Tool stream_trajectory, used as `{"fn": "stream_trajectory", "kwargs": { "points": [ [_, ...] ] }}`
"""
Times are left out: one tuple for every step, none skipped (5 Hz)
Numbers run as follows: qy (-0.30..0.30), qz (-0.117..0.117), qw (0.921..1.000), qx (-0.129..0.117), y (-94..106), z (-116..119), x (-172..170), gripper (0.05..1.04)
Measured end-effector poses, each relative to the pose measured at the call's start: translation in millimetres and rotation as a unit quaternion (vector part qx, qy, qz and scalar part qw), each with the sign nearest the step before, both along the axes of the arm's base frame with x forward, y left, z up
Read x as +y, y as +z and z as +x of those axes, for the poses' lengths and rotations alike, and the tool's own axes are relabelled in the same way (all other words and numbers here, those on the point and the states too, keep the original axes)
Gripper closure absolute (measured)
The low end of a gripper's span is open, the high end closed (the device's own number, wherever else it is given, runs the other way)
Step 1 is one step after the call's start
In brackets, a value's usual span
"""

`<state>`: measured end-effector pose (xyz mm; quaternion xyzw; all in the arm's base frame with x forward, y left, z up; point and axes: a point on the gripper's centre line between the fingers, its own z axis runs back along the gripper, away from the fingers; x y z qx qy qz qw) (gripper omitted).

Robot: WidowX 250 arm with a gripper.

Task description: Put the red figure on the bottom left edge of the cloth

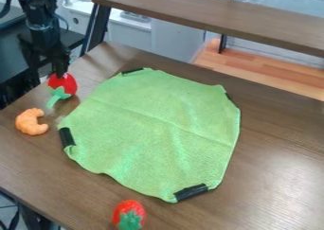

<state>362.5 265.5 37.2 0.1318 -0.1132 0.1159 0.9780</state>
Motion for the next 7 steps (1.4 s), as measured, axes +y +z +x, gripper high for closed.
{"fn": "stream_trajectory", "kwargs": {
  "points": [
    [0.021, -0.007, 0.9994, -0.025, -5.9, 3, 2, 0.083],
    [0.021, -0.071, 0.9948, -0.069, -15.2, 8, -13, 0.083],
    [0.02, -0.098, 0.9905, -0.095, -14.2, 10, -21, 0.085],
    [0.017, -0.087, 0.993, -0.077, -18.3, 5, -20, 0.084],
    [0.013, -0.065, 0.9963, -0.054, -20.8, 6, -25, 0.115],
    [0.038, -0.043, 0.9977, -0.036, -23.4, 3, -25, 0.366],
    [0.053, -0.042, 0.9971, -0.036, -23.7, 2, -25, 0.457]
  ]
}}
